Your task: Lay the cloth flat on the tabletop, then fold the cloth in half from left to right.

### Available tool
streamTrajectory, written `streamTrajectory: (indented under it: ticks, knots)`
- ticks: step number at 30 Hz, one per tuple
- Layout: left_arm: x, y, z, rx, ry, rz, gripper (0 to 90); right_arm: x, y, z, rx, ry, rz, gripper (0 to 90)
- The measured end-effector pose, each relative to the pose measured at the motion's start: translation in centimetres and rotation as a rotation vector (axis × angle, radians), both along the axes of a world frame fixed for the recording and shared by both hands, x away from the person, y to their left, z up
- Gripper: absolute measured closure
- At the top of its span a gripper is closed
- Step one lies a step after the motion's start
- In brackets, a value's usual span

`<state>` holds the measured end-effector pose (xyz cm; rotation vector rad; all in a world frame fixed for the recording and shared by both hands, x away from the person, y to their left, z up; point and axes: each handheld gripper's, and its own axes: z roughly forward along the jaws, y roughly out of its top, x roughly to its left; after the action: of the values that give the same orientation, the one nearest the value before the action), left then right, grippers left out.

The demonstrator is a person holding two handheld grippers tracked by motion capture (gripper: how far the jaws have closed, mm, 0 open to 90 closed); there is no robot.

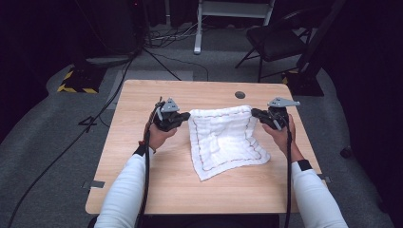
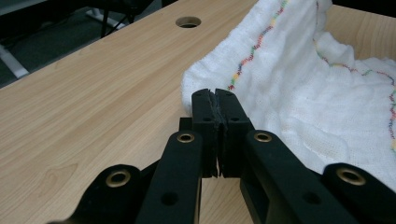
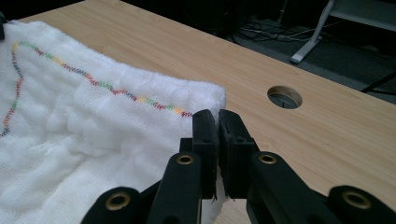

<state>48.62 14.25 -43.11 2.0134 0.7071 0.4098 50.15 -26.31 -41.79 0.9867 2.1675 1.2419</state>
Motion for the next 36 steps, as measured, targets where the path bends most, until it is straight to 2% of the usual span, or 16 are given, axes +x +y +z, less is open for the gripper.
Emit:
streamTrajectory:
  ticks: [3,10,15,19,30,33,36]
  knots:
    - [0.0,0.2,0.1,-0.018,0.003,0.004,87.6,-0.2,0.0,0.2,0.002,-0.006,0.005,86.0]
    - [-0.1,0.4,0.6,-0.03,-0.006,0.009,87.6,-0.6,-0.1,0.8,0.014,-0.027,0.015,86.1]
    - [-0.4,0.6,1.5,-0.036,-0.037,0.008,87.7,-1.3,0.0,1.8,0.023,-0.051,0.025,86.3]
    - [-0.5,0.6,1.6,-0.036,-0.041,0.007,87.7,-1.8,0.1,2.3,0.023,-0.062,0.028,86.3]
    - [-0.5,0.3,2.0,-0.036,-0.055,-0.005,87.7,-2.5,-0.1,2.6,0.025,-0.075,0.028,86.4]
    - [-0.7,0.4,2.2,-0.053,-0.058,-0.008,87.7,-2.6,-0.2,2.7,0.026,-0.077,0.028,86.4]
    - [-0.9,0.4,2.2,-0.052,-0.063,-0.015,87.7,-2.9,-0.3,3.0,0.025,-0.082,0.033,86.4]
